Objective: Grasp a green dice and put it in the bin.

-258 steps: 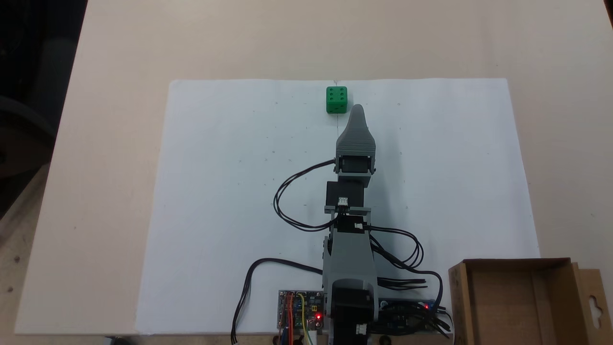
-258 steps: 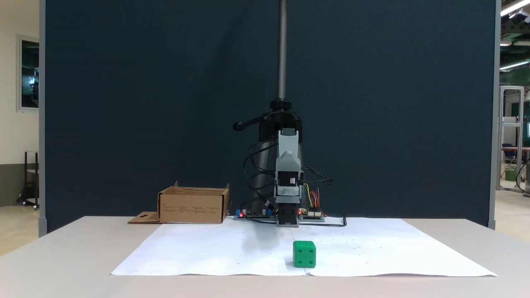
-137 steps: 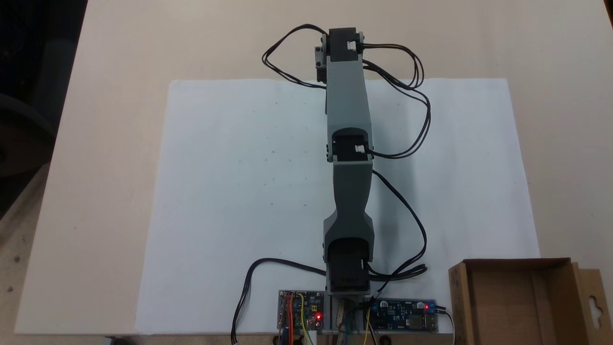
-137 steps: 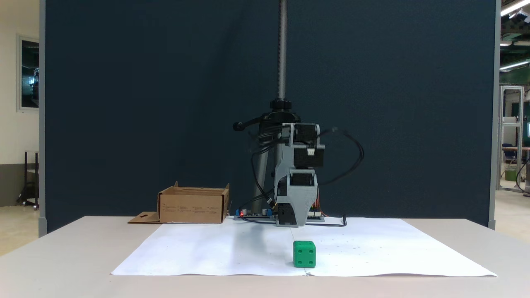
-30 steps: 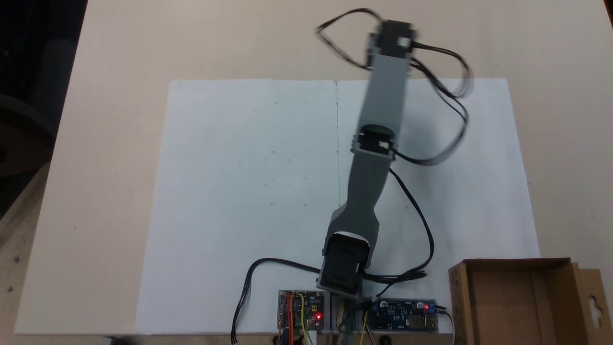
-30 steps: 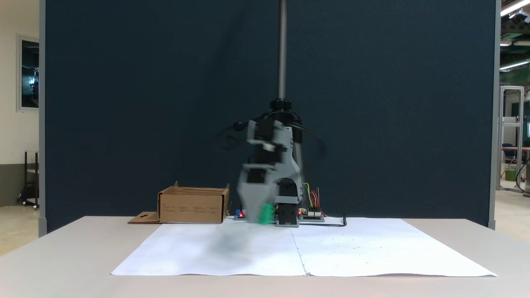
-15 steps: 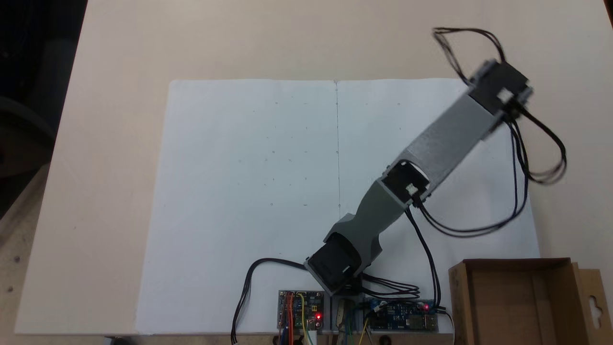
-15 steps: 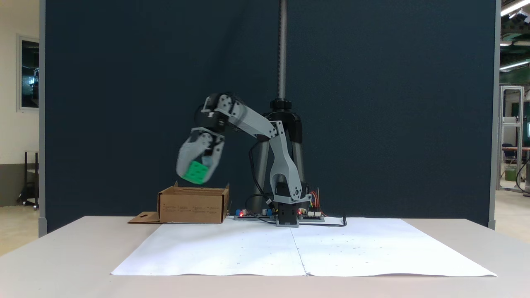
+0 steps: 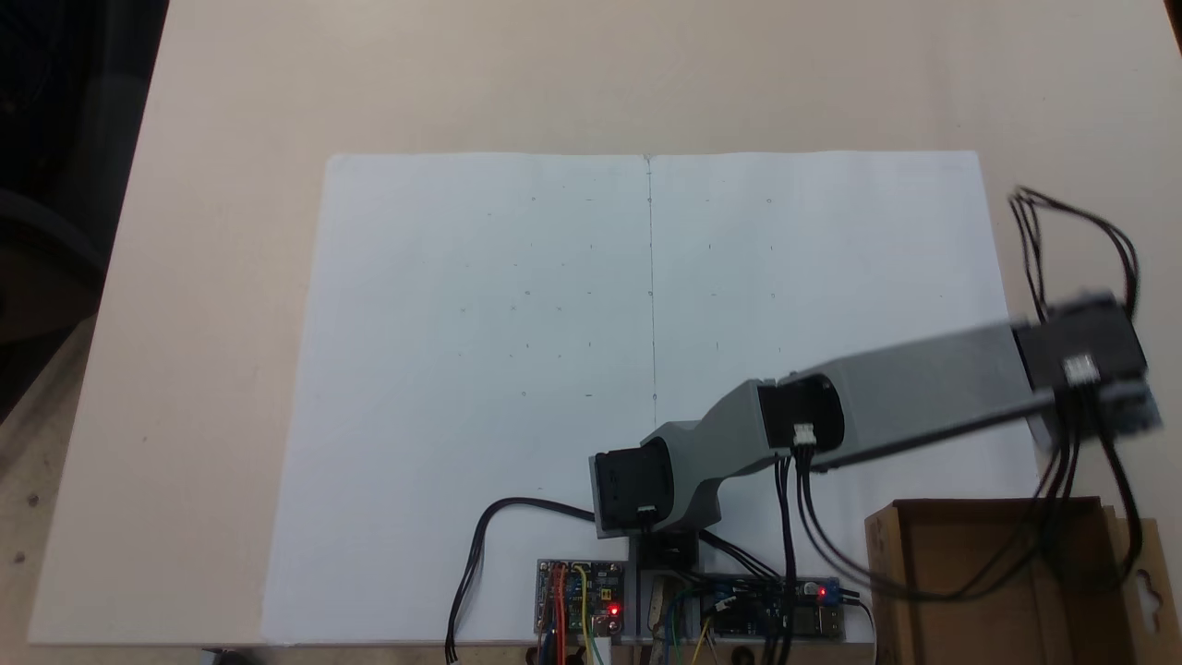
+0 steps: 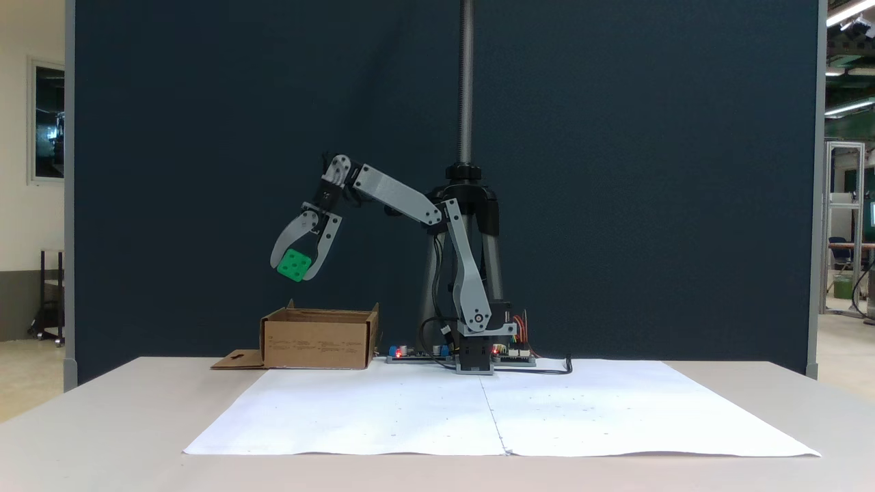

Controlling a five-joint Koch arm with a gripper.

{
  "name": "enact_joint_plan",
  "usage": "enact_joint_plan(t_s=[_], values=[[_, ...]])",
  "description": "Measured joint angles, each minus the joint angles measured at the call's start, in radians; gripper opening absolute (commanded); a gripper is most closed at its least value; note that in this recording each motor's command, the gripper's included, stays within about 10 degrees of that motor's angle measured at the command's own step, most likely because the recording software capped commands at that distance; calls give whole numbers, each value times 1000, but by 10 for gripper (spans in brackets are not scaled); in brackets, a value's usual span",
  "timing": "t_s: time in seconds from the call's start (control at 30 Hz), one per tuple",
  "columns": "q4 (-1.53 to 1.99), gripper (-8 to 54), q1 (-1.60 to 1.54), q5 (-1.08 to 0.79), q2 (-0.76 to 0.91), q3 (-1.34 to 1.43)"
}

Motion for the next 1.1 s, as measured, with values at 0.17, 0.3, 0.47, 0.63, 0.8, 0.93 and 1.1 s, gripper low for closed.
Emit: enact_joint_plan(t_s=[0.17,0.3,0.47,0.63,0.8,0.93,1.1], values=[[0,121,129,-107,14,72],[-64,121,199,-167,46,225],[-198,121,239,-213,66,388],[-301,121,284,-264,67,474],[-336,121,313,-311,69,509],[-339,121,319,-313,67,532],[-331,349,321,-314,66,592]])
